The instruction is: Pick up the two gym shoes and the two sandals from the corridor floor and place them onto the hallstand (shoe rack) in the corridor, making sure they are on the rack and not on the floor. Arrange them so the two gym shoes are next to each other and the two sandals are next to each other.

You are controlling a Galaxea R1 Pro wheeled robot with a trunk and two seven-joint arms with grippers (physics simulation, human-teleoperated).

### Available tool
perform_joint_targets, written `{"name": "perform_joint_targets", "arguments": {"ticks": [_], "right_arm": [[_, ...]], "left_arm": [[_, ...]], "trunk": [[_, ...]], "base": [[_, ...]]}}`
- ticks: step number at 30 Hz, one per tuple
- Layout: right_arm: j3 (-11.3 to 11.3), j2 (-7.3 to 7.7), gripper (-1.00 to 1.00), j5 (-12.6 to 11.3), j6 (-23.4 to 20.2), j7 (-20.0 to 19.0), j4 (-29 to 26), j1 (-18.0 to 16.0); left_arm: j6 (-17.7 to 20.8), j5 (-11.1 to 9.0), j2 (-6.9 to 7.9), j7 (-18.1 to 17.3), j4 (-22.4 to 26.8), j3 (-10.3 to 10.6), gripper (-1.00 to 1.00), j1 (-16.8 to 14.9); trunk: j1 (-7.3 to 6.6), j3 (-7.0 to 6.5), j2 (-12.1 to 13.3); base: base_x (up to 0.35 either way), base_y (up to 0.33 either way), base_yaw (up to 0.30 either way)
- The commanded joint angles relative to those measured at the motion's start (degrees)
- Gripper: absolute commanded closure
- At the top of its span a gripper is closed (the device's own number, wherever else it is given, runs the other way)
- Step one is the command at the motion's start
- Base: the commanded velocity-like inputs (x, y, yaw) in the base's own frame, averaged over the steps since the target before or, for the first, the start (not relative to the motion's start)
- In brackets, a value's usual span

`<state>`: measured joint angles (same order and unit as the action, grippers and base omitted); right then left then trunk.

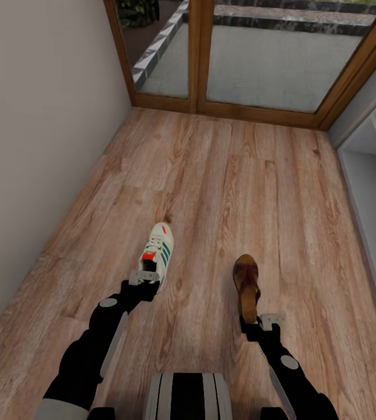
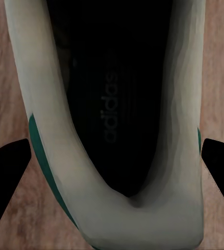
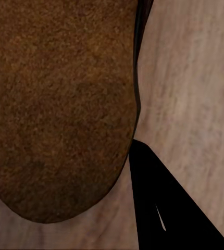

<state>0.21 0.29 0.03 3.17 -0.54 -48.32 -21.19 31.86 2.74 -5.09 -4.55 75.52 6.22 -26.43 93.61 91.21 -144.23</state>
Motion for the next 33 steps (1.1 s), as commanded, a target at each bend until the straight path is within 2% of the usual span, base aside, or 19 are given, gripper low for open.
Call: {"name": "perform_joint_targets", "arguments": {"ticks": [1,2,5,7,14,33], "right_arm": [[0.0,-0.02,1.0,-0.2,-1.6,0.0,-0.9,0.0],[-0.2,-0.09,1.0,-0.2,-10.3,0.0,-5.3,0.1],[-0.3,-0.11,1.0,-0.2,-15.5,0.0,-8.0,0.2],[-0.3,-0.11,1.0,-0.2,-16.3,0.0,-8.4,0.2],[-0.3,-0.11,1.0,-0.2,-16.6,0.0,-8.6,0.2],[-0.3,-0.18,1.0,-0.2,-16.6,0.0,-8.7,0.0]], "left_arm": [[0.3,0.1,-0.02,-0.3,0.1,-0.1,1.0,0.0],[0.3,-3.1,-0.01,-0.3,-0.1,-0.1,1.0,0.0],[0.3,-6.6,0.04,-0.3,-0.2,-0.1,1.0,0.1],[0.2,-7.2,0.12,-0.3,-0.2,-0.1,1.0,0.1],[0.3,-7.3,0.16,-0.2,-0.2,-0.1,1.0,0.1],[0.3,-7.6,0.16,-0.2,-0.2,0.0,1.0,0.1]], "trunk": [[-0.03,-0.19,0.0],[-0.05,-0.42,0.0],[-0.13,-1.08,0.1],[-0.18,-1.52,0.1],[-0.36,-3.26,0.2],[-0.85,-9.2,0.4]], "base": [[0.0,0.0,0.0],[0.0,0.0,0.0],[0.0,0.0,0.0],[0.0,0.0,0.0],[0.0,0.0,0.0],[0.0,0.0,0.0]]}}
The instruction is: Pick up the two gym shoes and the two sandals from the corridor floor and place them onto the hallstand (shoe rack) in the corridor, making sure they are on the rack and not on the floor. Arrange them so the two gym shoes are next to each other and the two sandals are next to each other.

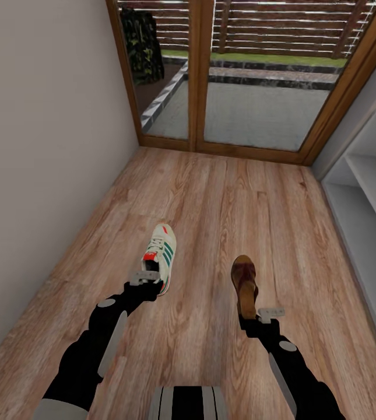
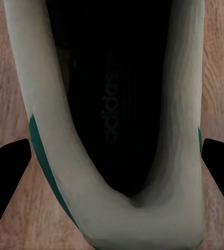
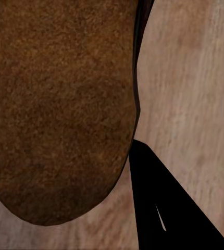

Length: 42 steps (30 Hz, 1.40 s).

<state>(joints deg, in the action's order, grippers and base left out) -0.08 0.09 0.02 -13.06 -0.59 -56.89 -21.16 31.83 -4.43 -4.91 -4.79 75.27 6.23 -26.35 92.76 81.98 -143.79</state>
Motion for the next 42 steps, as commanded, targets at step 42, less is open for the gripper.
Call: {"name": "perform_joint_targets", "arguments": {"ticks": [42], "right_arm": [[0.0,0.03,1.0,-0.2,-0.4,0.1,-0.2,-0.1]], "left_arm": [[0.3,-0.5,-0.1,0.0,0.1,0.0,1.0,0.0]], "trunk": [[-1.01,-12.51,0.5]], "base": [[0.0,0.0,0.0]]}}
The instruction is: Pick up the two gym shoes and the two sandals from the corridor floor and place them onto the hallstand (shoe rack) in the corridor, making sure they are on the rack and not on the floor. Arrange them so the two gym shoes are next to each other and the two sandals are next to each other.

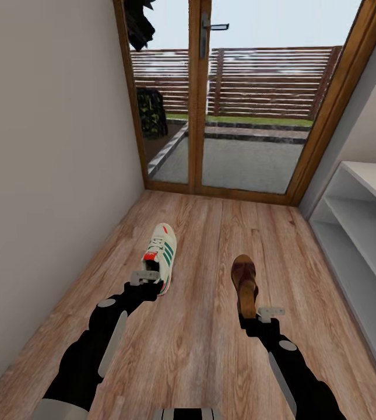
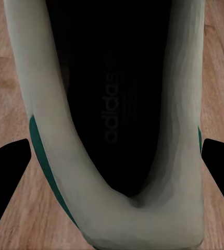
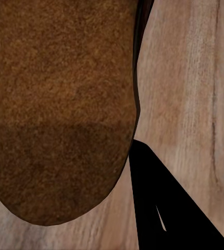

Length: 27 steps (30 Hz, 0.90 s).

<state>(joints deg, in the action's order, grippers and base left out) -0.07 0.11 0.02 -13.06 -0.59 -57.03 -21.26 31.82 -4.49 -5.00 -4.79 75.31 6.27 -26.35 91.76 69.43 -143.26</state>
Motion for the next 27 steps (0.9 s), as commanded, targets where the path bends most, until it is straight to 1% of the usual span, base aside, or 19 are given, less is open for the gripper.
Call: {"name": "perform_joint_targets", "arguments": {"ticks": [1,9,13,18,27], "right_arm": [[0.0,0.03,1.0,-0.2,-0.4,0.1,-0.1,0.0],[0.0,0.05,1.0,-0.2,-0.4,0.1,-0.1,0.0],[0.1,0.06,1.0,-0.2,-0.4,0.1,-0.9,0.0],[0.2,0.06,1.0,-0.2,-0.4,0.1,-1.7,0.0],[0.2,0.06,1.0,-0.2,-0.4,0.1,-1.9,0.0]], "left_arm": [[0.3,-0.4,-0.01,0.0,0.1,0.0,1.0,0.0],[0.3,-0.4,-0.01,0.0,0.2,0.0,1.0,0.0],[0.3,-0.4,-0.01,0.0,0.2,0.0,1.0,0.0],[0.3,-0.4,-0.01,0.0,0.2,0.0,1.0,0.0],[0.3,-0.4,-0.01,0.0,0.2,0.0,1.0,0.0]], "trunk": [[-0.01,0.0,0.0],[-0.01,-0.07,0.0],[-0.01,-0.08,0.0],[-0.01,-0.18,0.0],[-0.01,-0.52,0.0]], "base": [[0.0,0.0,0.0],[0.005,0.006,0.0],[0.083,0.19,-0.045],[0.113,0.29,-0.217],[0.111,0.303,-0.269]]}}
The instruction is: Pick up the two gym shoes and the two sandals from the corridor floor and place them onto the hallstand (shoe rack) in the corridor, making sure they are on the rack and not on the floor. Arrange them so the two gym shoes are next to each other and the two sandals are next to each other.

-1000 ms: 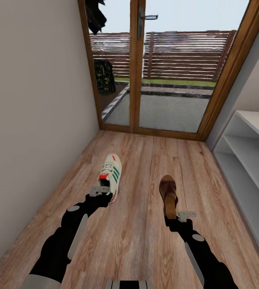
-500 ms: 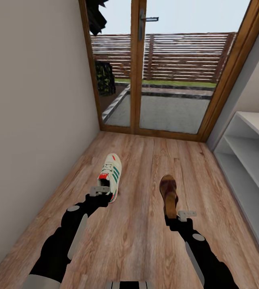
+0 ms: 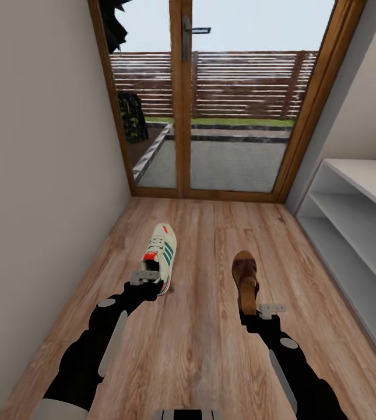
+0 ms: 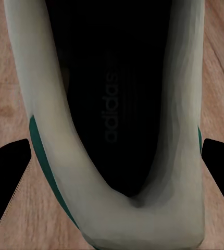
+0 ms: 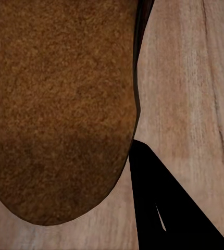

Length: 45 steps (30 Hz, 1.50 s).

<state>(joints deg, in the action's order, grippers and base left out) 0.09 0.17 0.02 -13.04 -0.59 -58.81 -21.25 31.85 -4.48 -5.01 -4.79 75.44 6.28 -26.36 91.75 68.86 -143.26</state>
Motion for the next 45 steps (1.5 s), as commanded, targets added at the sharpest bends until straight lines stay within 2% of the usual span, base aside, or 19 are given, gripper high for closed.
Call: {"name": "perform_joint_targets", "arguments": {"ticks": [1,17,45], "right_arm": [[0.0,0.0,1.0,-0.2,-0.4,0.1,-0.1,0.0],[0.1,0.0,1.0,-0.2,-0.4,0.1,-0.1,0.0],[0.1,0.0,1.0,-0.2,-0.4,0.1,-0.1,0.0]], "left_arm": [[0.3,-0.4,0.0,0.0,0.1,0.0,1.0,0.0],[0.3,-0.4,0.0,0.0,0.1,0.0,1.0,0.0],[0.3,-0.4,0.0,0.0,0.1,0.0,1.0,0.0]], "trunk": [[0.0,0.0,0.0],[0.0,-0.69,0.0],[0.0,-1.88,0.0]], "base": [[0.095,0.287,-0.273],[0.129,0.167,-0.273],[0.008,0.009,-0.271]]}}
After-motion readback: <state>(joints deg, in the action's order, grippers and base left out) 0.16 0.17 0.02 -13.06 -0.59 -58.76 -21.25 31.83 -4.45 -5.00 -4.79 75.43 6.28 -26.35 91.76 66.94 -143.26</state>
